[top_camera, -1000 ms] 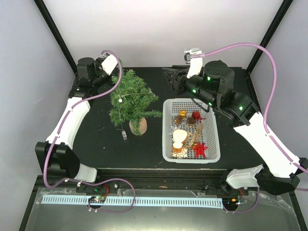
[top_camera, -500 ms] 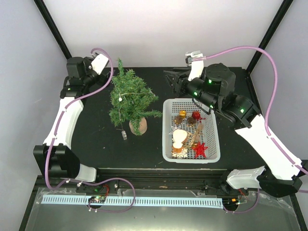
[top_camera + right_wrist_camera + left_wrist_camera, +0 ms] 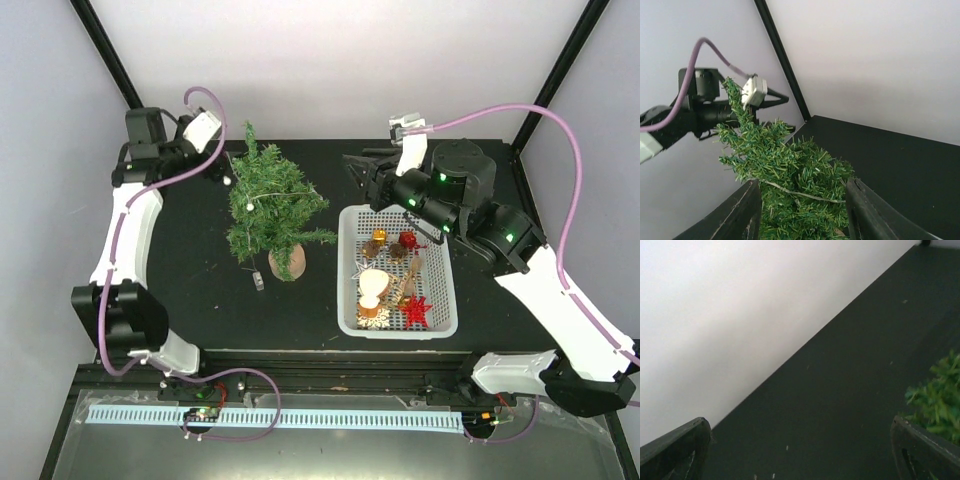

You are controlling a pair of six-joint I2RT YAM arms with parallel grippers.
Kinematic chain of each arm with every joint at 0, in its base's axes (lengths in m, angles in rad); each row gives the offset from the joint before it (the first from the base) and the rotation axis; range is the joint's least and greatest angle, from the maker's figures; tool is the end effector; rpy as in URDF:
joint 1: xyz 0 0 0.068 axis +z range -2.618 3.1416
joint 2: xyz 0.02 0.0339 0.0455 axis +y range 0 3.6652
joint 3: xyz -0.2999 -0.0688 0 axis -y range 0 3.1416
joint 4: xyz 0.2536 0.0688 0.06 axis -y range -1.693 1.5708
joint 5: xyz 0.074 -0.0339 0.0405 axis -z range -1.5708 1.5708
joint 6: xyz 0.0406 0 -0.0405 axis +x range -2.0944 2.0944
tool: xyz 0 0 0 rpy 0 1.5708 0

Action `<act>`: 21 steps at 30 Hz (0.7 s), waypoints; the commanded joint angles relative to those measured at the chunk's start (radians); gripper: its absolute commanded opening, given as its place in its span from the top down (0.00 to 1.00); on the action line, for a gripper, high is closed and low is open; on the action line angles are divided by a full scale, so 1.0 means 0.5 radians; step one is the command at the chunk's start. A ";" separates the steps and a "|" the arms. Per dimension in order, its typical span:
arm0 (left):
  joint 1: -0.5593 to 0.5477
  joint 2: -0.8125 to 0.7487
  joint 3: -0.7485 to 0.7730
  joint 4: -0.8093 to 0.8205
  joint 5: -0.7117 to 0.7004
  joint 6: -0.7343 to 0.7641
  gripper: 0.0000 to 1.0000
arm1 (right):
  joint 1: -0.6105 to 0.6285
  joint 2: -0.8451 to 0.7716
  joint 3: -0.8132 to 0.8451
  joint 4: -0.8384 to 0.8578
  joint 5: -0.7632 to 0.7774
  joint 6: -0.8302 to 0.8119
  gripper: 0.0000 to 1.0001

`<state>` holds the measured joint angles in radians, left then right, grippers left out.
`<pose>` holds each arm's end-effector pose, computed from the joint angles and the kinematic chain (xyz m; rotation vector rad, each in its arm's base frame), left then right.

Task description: Decorate the small christmas tree

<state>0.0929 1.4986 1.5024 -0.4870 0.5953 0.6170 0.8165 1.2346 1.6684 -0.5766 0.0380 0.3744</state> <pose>0.3476 0.0095 0.4236 0.8482 1.7766 -0.1500 0.1650 0.1734 0.5413 -0.3634 1.7514 0.8411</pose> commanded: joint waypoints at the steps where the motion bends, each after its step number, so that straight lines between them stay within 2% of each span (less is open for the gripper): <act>1: 0.030 0.238 0.426 -0.320 0.490 0.147 0.04 | -0.013 -0.051 -0.055 0.031 -0.043 0.033 0.53; 7: 0.033 0.667 1.060 -0.849 0.844 0.293 0.11 | -0.013 -0.046 -0.082 0.048 -0.049 0.035 0.53; 11: 0.034 0.874 1.369 -1.219 1.033 0.490 0.17 | -0.012 -0.034 -0.079 0.057 -0.056 0.036 0.53; 14: 0.034 0.977 1.491 -1.431 1.055 0.705 0.18 | -0.011 -0.025 -0.081 0.061 -0.069 0.039 0.53; 17: 0.033 1.003 1.528 -1.595 1.020 0.953 0.14 | -0.013 -0.013 -0.084 0.058 -0.078 0.039 0.53; 21: 0.033 1.000 1.532 -1.658 0.947 1.110 0.13 | -0.012 -0.014 -0.103 0.068 -0.076 0.040 0.53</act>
<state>0.1036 2.0037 2.2120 -1.1995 1.0481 1.0138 0.8162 1.2266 1.6295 -0.5663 0.0147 0.3874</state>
